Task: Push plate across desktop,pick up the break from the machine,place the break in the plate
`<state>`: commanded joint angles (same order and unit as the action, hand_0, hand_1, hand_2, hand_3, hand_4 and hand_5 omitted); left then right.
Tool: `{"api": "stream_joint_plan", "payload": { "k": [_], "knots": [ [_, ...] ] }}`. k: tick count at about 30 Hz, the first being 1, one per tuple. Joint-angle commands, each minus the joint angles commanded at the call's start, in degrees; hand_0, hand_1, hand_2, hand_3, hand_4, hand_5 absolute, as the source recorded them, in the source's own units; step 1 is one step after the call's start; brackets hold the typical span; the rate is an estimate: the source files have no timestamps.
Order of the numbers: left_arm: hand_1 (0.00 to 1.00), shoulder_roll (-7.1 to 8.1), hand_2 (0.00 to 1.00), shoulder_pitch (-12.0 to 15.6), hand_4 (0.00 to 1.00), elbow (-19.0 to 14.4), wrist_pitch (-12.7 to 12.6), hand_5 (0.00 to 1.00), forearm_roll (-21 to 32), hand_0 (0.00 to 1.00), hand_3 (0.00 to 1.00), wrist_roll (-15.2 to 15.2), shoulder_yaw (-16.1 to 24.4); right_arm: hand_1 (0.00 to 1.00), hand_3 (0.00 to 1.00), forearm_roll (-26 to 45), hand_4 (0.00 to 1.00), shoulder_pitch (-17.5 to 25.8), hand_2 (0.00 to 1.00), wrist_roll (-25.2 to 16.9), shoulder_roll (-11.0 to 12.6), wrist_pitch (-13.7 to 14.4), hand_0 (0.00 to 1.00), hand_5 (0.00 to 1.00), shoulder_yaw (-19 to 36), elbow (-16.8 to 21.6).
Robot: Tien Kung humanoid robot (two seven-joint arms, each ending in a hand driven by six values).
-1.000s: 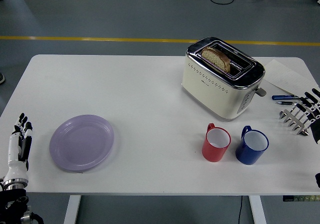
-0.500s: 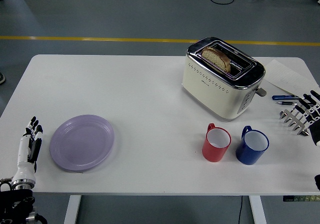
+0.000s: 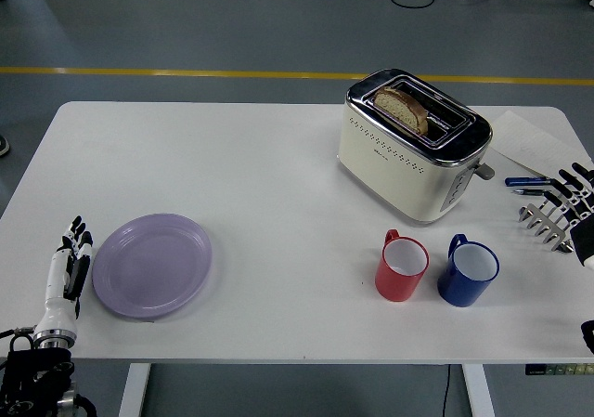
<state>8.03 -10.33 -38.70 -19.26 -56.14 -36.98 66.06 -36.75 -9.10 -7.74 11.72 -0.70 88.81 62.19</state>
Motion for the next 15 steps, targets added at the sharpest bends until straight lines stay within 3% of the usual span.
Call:
{"api": "stream_joint_plan", "payload": {
  "k": [15],
  "knots": [
    [0.900, -0.93, 0.997, -1.31, 0.469, -0.60, 0.18, 0.998, 1.71, 0.877, 0.998, 0.00, -6.25, 0.667, 0.642, 0.02, 0.524, -0.09, 0.660, -0.05, -0.05, -0.02, 0.707, 0.514, -0.15, -0.07]
  ]
}}
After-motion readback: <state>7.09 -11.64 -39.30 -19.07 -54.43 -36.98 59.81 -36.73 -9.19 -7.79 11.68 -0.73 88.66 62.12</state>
